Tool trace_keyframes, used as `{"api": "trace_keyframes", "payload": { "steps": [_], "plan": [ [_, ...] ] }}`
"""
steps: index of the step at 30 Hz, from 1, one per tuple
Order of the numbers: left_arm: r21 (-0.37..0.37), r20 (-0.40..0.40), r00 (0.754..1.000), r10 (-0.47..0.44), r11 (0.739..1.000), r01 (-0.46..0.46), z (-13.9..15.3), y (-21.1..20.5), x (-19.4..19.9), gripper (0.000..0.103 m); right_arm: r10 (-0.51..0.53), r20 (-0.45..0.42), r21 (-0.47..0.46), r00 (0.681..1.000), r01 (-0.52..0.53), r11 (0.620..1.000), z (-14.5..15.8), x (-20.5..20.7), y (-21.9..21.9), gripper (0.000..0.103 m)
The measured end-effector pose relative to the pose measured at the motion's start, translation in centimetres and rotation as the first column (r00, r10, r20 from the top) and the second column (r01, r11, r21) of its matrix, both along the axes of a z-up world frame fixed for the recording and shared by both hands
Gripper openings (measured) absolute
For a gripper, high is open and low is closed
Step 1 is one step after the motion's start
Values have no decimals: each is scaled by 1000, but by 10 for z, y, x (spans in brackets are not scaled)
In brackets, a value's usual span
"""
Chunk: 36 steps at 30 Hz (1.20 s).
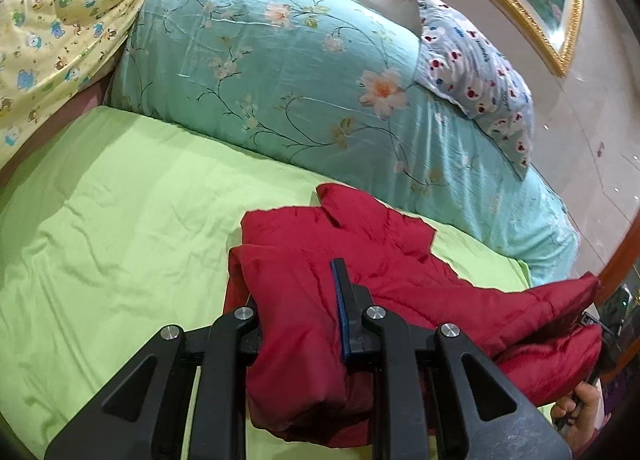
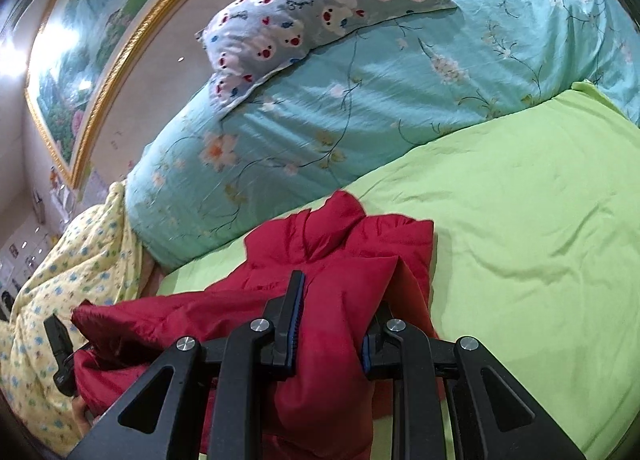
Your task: Fold large clothes
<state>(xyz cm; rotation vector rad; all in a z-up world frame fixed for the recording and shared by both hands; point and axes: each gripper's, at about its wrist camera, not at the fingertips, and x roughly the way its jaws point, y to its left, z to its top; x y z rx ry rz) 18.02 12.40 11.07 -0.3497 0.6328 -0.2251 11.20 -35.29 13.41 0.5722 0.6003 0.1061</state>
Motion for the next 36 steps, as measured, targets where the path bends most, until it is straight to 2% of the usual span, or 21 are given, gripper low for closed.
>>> {"api": "trace_keyframes", "payload": {
  "steps": [11, 18, 22, 28, 36],
  "plan": [
    [20, -71, 995, 74, 997, -73, -26, -8, 77, 19, -87, -56, 8, 995, 87, 996, -29, 64, -17, 22],
    [89, -124, 988, 93, 993, -82, -55, -21, 124, 19, -120, -116, -10, 986, 120, 993, -58, 107, -21, 22],
    [94, -145, 985, 92, 992, -78, -73, -26, 145, 20, -140, -144, -28, 980, 138, 990, -77, 126, -22, 22],
    [128, -149, 983, 105, 988, -86, -84, -34, 168, 22, -162, -165, -39, 973, 157, 987, -98, 148, -24, 23],
    [148, -183, 976, 116, 985, -90, -95, -39, 200, 23, -174, -175, -54, 969, 167, 984, -112, 173, -25, 24]
  ]
}}
